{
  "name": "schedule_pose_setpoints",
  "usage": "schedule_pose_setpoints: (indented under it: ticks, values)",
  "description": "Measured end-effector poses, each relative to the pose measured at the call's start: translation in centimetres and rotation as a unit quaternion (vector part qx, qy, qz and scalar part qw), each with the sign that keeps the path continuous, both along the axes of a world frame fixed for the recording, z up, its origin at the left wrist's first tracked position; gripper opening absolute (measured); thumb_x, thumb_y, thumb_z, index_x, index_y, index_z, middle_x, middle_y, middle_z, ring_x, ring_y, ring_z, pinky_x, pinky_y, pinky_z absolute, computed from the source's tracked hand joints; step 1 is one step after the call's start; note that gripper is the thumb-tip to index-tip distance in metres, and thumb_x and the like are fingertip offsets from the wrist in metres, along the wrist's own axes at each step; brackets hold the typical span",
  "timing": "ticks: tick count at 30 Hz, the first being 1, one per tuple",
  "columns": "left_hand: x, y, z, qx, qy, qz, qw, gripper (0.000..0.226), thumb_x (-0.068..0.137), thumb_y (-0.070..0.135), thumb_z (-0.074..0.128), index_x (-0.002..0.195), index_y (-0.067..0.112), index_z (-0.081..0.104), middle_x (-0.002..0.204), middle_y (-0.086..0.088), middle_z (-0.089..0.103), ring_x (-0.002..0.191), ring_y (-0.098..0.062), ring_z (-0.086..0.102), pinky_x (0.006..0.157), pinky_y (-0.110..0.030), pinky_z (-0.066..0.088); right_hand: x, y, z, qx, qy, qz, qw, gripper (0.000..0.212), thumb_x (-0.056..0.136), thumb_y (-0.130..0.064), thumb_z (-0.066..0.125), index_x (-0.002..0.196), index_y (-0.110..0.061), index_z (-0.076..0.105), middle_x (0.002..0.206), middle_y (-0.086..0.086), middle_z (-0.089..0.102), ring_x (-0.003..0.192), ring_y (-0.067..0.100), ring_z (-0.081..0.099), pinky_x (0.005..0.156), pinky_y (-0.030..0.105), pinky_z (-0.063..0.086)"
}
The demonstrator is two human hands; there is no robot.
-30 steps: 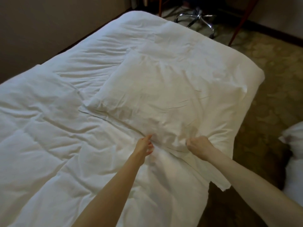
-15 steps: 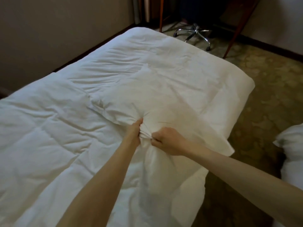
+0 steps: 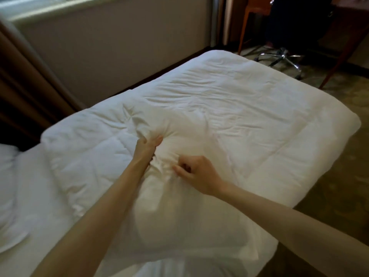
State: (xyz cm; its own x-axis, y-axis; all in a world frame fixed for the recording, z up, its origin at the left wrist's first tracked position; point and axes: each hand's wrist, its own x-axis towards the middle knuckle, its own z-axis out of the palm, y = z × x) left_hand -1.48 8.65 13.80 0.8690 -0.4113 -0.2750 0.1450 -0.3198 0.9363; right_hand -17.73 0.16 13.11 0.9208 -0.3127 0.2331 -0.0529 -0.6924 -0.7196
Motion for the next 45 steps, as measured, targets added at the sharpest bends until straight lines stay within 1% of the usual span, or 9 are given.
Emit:
schedule_pose_setpoints:
  ticks: [5, 8, 14, 17, 24, 29, 33, 39, 45]
  values:
    - [1.5, 9.0, 3.0, 0.015, -0.021, -0.002, 1.0, 0.028, 0.085, 0.019, 0.068, 0.108, 0.003, 0.067, 0.087, -0.005, 0.069, 0.075, -0.017, 0.066, 0.062, -0.026, 0.053, 1.8, 2.5, -0.3, 0.025, 0.03, -0.011, 0.999, 0.024, 0.088, -0.028, 0.059, 0.075, -0.009, 0.053, 0.067, 0.0, 0.052, 0.063, 0.022, 0.052, 0.063, 0.039, 0.047]
    - [1.5, 15.2, 4.4, 0.01, -0.033, -0.007, 0.999, 0.015, 0.085, 0.018, 0.067, 0.096, 0.007, 0.07, 0.078, 0.0, 0.075, 0.068, -0.013, 0.071, 0.062, -0.023, 0.058, 3.0, 4.4, -2.2, 0.116, 0.089, -0.051, 0.988, 0.02, 0.088, -0.028, 0.06, 0.09, -0.008, 0.057, 0.08, 0.005, 0.06, 0.073, 0.022, 0.055, 0.068, 0.035, 0.046]
    - [0.6, 27.8, 4.8, 0.047, -0.032, 0.028, 0.998, 0.011, 0.084, 0.023, 0.069, 0.088, 0.014, 0.072, 0.076, 0.005, 0.078, 0.071, -0.012, 0.074, 0.055, -0.019, 0.055, 4.1, 9.1, -9.0, 0.295, 0.27, -0.129, 0.907, 0.056, 0.088, -0.042, 0.058, 0.128, -0.006, 0.043, 0.13, 0.017, 0.053, 0.103, 0.025, 0.053, 0.078, 0.036, 0.044]
    - [0.1, 32.9, 3.5, 0.081, -0.014, 0.055, 0.995, 0.008, 0.084, 0.024, 0.068, 0.085, 0.018, 0.072, 0.073, 0.01, 0.077, 0.068, -0.006, 0.073, 0.054, -0.014, 0.052, 4.1, 11.7, -11.5, 0.328, 0.34, -0.103, 0.875, 0.069, 0.087, -0.046, 0.058, 0.138, -0.007, 0.032, 0.141, 0.019, 0.043, 0.117, 0.031, 0.05, 0.095, 0.044, 0.046]
    - [-1.3, 40.5, -1.4, 0.119, 0.067, 0.083, 0.987, 0.019, 0.086, 0.039, 0.063, 0.093, 0.023, 0.073, 0.09, 0.006, 0.078, 0.083, -0.013, 0.074, 0.06, -0.017, 0.054, 4.8, 17.4, -14.1, 0.368, 0.423, -0.066, 0.825, 0.081, 0.087, -0.049, 0.057, 0.147, -0.01, 0.02, 0.15, 0.012, 0.033, 0.132, 0.034, 0.04, 0.101, 0.046, 0.038]
    - [1.1, 43.4, -6.9, 0.288, 0.062, 0.167, 0.941, 0.053, 0.096, 0.035, 0.047, 0.137, 0.001, 0.042, 0.14, -0.02, 0.049, 0.123, -0.031, 0.052, 0.098, -0.037, 0.04, 5.5, 18.9, -15.9, 0.362, 0.421, -0.09, 0.827, 0.078, 0.089, -0.045, 0.057, 0.147, -0.007, 0.021, 0.151, 0.014, 0.033, 0.133, 0.034, 0.039, 0.103, 0.044, 0.036]
    - [1.9, 45.6, -11.5, 0.388, 0.085, 0.155, 0.905, 0.06, 0.096, 0.035, 0.045, 0.145, 0.004, 0.03, 0.15, -0.022, 0.033, 0.134, -0.038, 0.039, 0.11, -0.048, 0.033, 6.5, 19.6, -16.9, 0.379, 0.385, -0.116, 0.833, 0.081, 0.087, -0.039, 0.061, 0.148, -0.006, 0.018, 0.152, 0.013, 0.031, 0.136, 0.032, 0.037, 0.102, 0.044, 0.037]
    - [2.8, 47.3, -17.7, 0.375, 0.163, 0.16, 0.899, 0.052, 0.091, 0.035, 0.05, 0.129, -0.002, 0.047, 0.134, -0.028, 0.049, 0.122, -0.041, 0.048, 0.101, -0.044, 0.041, 9.7, 20.7, -17.9, 0.43, 0.333, -0.171, 0.821, 0.1, 0.078, -0.042, 0.07, 0.151, -0.014, 0.009, 0.157, 0.007, 0.024, 0.141, 0.031, 0.029, 0.112, 0.048, 0.029]
    - [4.4, 48.6, -20.8, 0.294, 0.233, 0.21, 0.903, 0.08, 0.089, 0.055, 0.048, 0.143, 0.0, 0.028, 0.148, -0.024, 0.036, 0.133, -0.039, 0.039, 0.11, -0.046, 0.033, 11.2, 22.3, -19.2, 0.477, 0.289, -0.202, 0.805, 0.108, 0.068, -0.046, 0.078, 0.15, -0.023, 0.011, 0.155, 0.004, 0.029, 0.14, 0.028, 0.032, 0.117, 0.045, 0.027]
